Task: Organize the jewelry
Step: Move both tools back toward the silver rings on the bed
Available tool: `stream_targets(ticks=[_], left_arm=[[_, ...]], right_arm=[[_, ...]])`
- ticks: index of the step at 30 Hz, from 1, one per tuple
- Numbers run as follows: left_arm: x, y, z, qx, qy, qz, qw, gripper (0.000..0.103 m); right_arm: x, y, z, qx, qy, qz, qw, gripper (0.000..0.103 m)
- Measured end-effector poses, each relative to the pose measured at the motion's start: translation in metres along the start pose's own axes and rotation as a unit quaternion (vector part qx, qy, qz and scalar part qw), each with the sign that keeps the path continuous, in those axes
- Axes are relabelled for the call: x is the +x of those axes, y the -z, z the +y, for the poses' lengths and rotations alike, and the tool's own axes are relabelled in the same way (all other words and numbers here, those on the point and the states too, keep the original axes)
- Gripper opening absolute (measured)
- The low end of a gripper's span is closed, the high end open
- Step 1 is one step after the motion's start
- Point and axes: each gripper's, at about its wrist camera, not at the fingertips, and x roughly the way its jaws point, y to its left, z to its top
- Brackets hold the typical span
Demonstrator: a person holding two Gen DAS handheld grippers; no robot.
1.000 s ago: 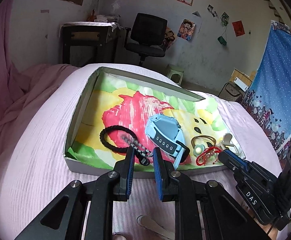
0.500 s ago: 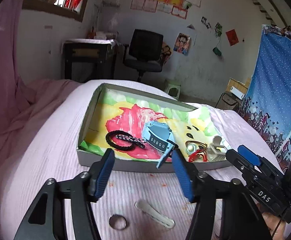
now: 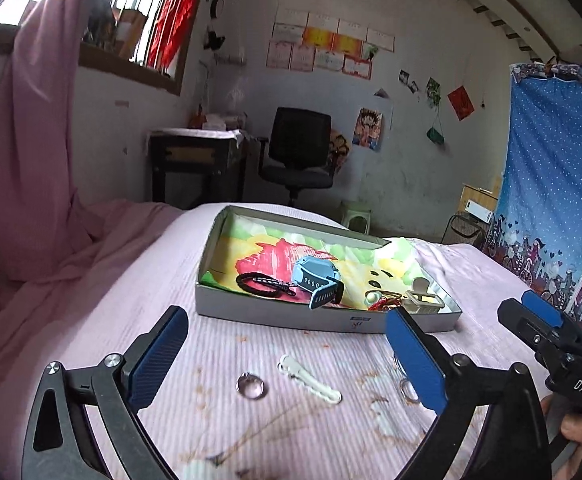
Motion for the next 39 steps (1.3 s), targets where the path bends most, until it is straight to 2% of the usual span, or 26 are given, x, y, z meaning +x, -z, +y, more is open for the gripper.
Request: stream_targets(ticks=[6, 13, 21, 32, 39], left_arm=[[-0.026, 0.008, -0.002, 0.02, -0.006, -0.018, 0.9996, 0.101], [-0.042, 0.018, 0.002, 0.037, -0.019, -0.025, 0.9988, 0.101], [-0.038, 0.04, 0.012, 0.034, -0.026, 0.01, 0.999, 0.101], [-0.024, 0.046, 0.022, 0.032, -0.042, 0.042, 0.9977, 0.101], [-0.009, 0.051, 0.024, 0.029, -0.035, 0.082, 0.9956, 0.101]], right_arm=[[-0.02, 0.005, 0.004, -0.014, -0.006, -0.005, 1.0, 0.102], [-0.031, 0.014, 0.007, -0.03, -0.004, 0.014, 0.999, 0.102], [-0.021, 0.025, 0.011, -0.047, -0.007, 0.056, 0.997, 0.102], [-0.001, 0.042, 0.014, -0.042, -0.023, 0.11, 0.993, 0.102], [0.013, 0.05, 0.014, -0.04, -0.025, 0.141, 0.989, 0.102]])
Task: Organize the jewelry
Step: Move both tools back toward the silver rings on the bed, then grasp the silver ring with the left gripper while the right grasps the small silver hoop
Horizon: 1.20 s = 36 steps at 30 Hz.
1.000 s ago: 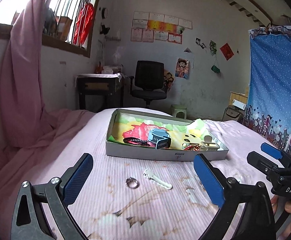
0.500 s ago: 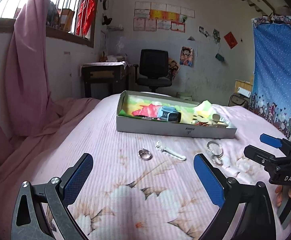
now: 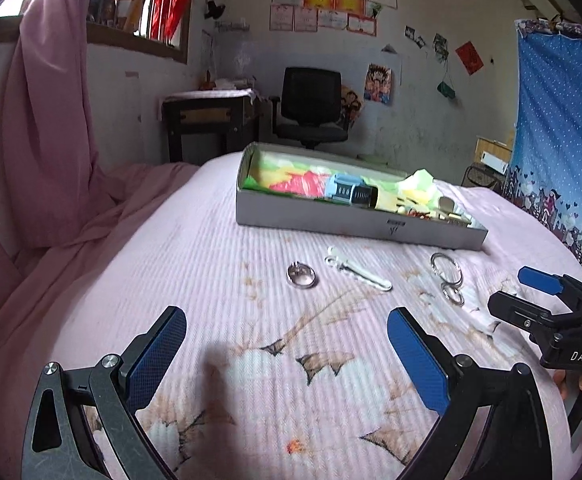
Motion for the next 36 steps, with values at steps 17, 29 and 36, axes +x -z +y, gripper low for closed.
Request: stream_targets(ticks=[17, 29, 36], left_arm=[[0.037, -0.013, 0.003, -0.013, 0.008, 0.06, 0.9981, 0.101], [0.056, -0.028, 0.002, -0.009, 0.038, 0.069, 0.9969, 0.078], [0.067, -0.029, 0.004, -0.023, 0.057, 0.072, 0.9955, 0.066]], right_arm=[[0.025, 0.003, 0.0, 0.009, -0.005, 0.037, 0.999, 0.102], [0.046, -0.001, 0.004, 0.005, -0.052, 0.063, 0.997, 0.065], [0.057, -0.002, 0.01, -0.005, -0.069, 0.076, 0.995, 0.053]])
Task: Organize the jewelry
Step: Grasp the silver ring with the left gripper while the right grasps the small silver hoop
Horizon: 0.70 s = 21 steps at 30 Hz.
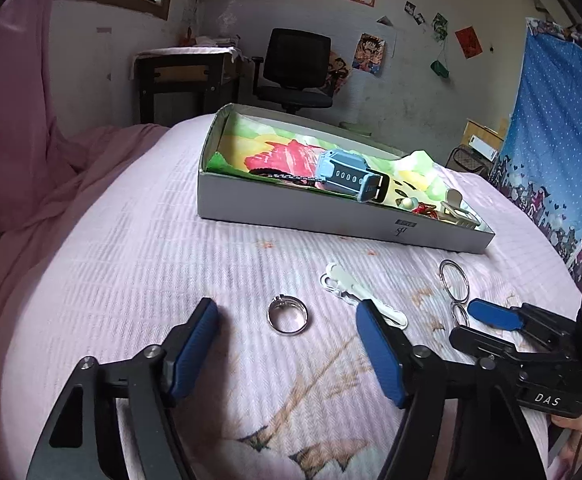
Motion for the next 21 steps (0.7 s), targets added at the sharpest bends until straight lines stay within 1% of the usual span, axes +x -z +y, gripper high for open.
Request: stream_targets(ticks=[1, 3, 4, 9, 10, 12, 13, 17, 21], left_arm=[[0.0006, 0.0, 0.0006, -0.002, 0.003, 0.0, 1.0, 0.064], [0.0019, 0.0005, 0.0006, -0.003, 0.007, 0.0, 1.0, 0.055], [0.0024, 0.001, 0.0002, -0.001, 0.008, 0.0, 1.0, 0.053], [0.0037, 0.0041, -0.0037, 0.007, 0.019, 0.0, 0.9998, 0.031], [0.004, 0.0042, -0.0032, 0.005, 0.021, 0.001, 0.9998, 0.029], [0.0048, 0.0047, -0.0009, -0.001, 0.027, 0.002, 0.9996, 0.021], [0.0047, 0.005, 0.0004, -0.003, 0.029, 0.002, 0.9996, 0.02], [0.004, 0.0064, 0.0005, -0.005, 0.032, -0.002, 0.9995, 0.02], [0.004, 0.0066, 0.0004, -0.004, 0.032, -0.003, 0.9995, 0.02]], right_arm=[[0.0013, -0.0005, -0.0014, 0.002, 0.0, 0.001, 1.0, 0.05], [0.0035, -0.001, -0.0034, 0.009, 0.001, 0.004, 1.0, 0.048], [0.0047, -0.0008, -0.0046, 0.012, 0.001, 0.007, 1.0, 0.046], [0.01, 0.0019, -0.0065, 0.019, 0.012, 0.019, 1.0, 0.038], [0.01, 0.0027, -0.0052, 0.017, 0.013, 0.019, 1.0, 0.035], [0.0107, 0.0025, -0.0053, 0.016, 0.013, 0.02, 1.0, 0.032], [0.0106, 0.003, -0.0053, 0.016, 0.011, 0.02, 1.0, 0.03], [0.0096, 0.0038, -0.0059, 0.019, 0.005, 0.018, 1.0, 0.028], [0.0088, 0.0041, -0.0041, 0.015, 0.006, 0.015, 1.0, 0.028]])
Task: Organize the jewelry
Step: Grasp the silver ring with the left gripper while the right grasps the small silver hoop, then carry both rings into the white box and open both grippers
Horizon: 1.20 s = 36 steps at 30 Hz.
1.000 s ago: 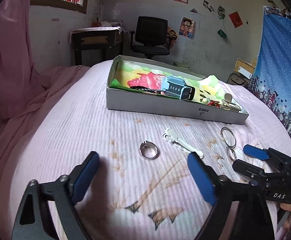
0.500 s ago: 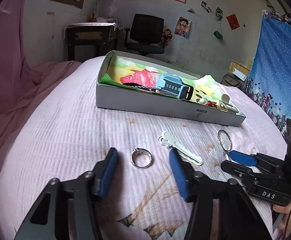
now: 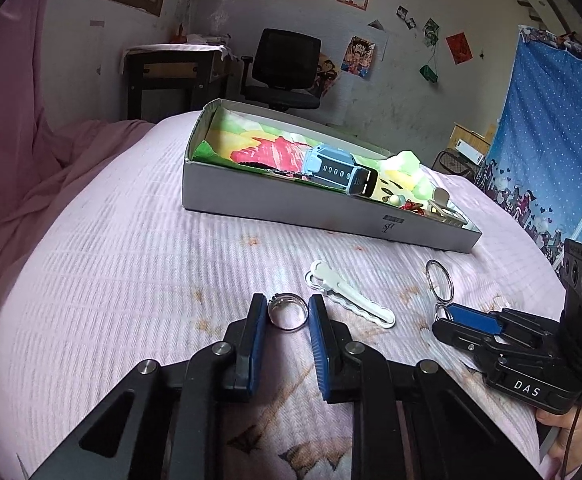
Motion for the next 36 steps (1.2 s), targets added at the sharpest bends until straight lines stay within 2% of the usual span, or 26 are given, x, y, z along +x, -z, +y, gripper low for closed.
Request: stream_targets(ticks=[11, 25, 34, 36], left_arm=[[-0.004, 0.0, 0.001, 0.0, 0.002, -0.006, 1.0, 0.02], [-0.035, 0.003, 0.002, -0.005, 0.032, -0.074, 0.9967, 0.02], [-0.044, 0.006, -0.007, 0.012, 0.033, -0.093, 0.995, 0.02], [-0.047, 0.004, -0.008, 0.006, 0.024, -0.101, 0.9946, 0.02]], right_arm=[[-0.006, 0.004, 0.003, -0.005, -0.006, -0.005, 1.0, 0.028], [-0.022, 0.006, 0.017, -0.035, 0.018, -0.041, 0.998, 0.028], [-0.03, 0.004, 0.016, -0.035, 0.017, -0.06, 0.997, 0.027], [-0.034, 0.002, 0.018, -0.041, 0.022, -0.064, 0.997, 0.027]])
